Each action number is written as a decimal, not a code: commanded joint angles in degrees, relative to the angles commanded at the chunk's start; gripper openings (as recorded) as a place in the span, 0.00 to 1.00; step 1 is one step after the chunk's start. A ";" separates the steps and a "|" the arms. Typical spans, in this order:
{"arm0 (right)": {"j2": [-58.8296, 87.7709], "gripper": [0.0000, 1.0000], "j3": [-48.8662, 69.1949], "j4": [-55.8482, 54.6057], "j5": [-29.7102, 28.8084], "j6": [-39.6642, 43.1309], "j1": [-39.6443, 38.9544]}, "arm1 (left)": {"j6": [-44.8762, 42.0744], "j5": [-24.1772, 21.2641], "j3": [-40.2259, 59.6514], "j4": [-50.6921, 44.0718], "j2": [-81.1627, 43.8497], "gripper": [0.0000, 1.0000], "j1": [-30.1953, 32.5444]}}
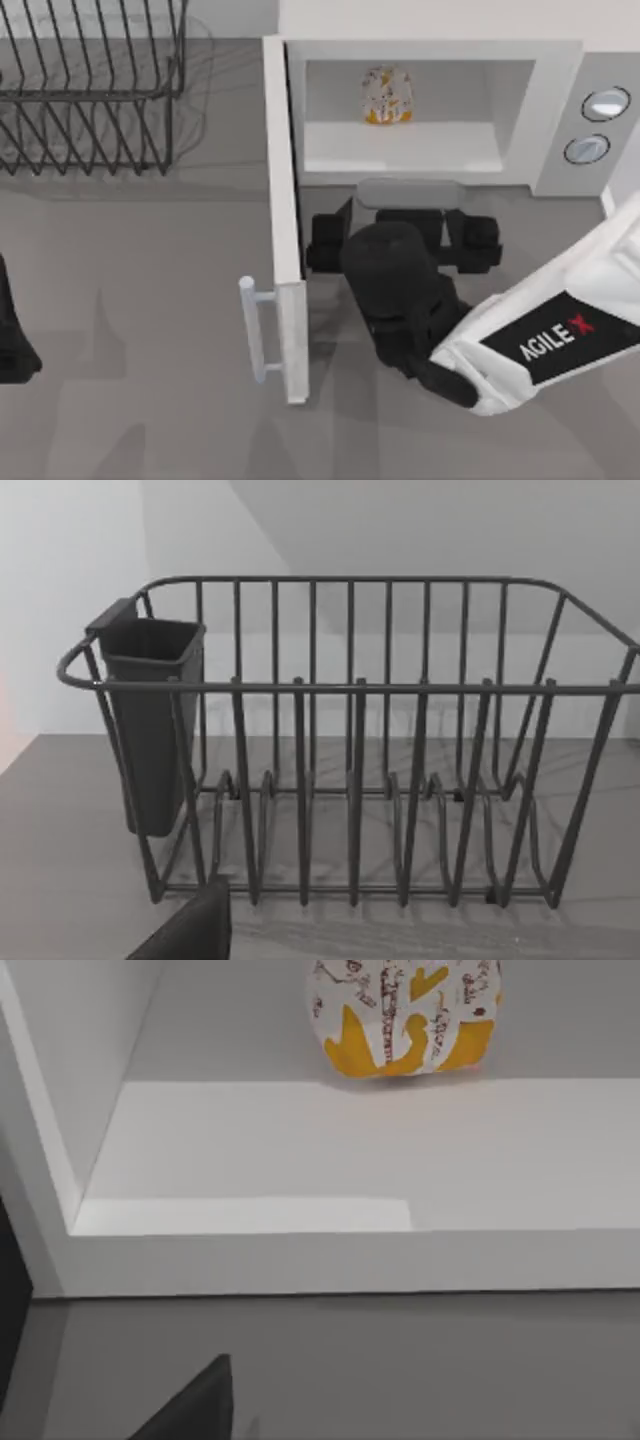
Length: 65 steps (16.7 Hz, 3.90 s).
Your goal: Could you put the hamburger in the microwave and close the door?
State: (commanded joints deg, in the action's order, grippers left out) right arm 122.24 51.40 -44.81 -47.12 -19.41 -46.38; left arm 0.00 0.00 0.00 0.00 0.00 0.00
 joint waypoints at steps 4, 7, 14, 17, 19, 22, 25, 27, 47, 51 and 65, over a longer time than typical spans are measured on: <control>-5.41 1.00 1.77 6.26 0.16 0.04 0.06 | 0.00 0.00 0.00 0.00 0.00 1.00 0.00; -10.76 1.00 3.13 15.10 0.22 0.03 0.07 | 0.00 0.00 0.00 0.00 0.00 1.00 0.00; -16.79 1.00 5.42 22.29 0.26 0.02 -0.01 | 0.00 0.00 0.00 0.00 0.00 1.00 0.00; -17.27 1.00 4.93 22.24 0.55 0.24 0.37 | 0.00 0.00 0.00 0.00 0.00 1.00 0.00; -20.32 1.00 3.29 22.80 1.87 1.12 1.87 | 0.00 0.00 0.00 0.00 0.00 1.00 0.00; -29.40 1.00 -1.62 24.67 5.92 3.15 5.98 | 0.00 0.00 0.00 0.00 0.00 1.00 0.00; -43.82 1.00 -9.16 27.86 12.11 5.31 11.80 | 0.00 0.00 0.00 0.00 0.00 1.00 0.00; -56.21 1.00 -15.54 30.72 17.21 6.70 16.54 | 0.00 0.00 0.00 0.00 0.00 1.00 0.00; -122.24 1.00 -51.41 44.81 47.12 19.41 46.38 | 0.00 0.00 0.00 0.00 0.00 0.92 0.00; -122.24 1.00 -51.41 44.81 47.12 19.41 46.38 | 0.00 0.00 0.00 0.00 0.00 0.62 0.00; -122.24 1.00 -51.41 44.81 47.12 19.41 46.38 | 0.00 0.00 0.00 0.00 0.00 0.00 0.00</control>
State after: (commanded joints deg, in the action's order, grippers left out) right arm 0.00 0.00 0.00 0.00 0.00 0.00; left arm 0.00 0.00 0.00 0.00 0.00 0.00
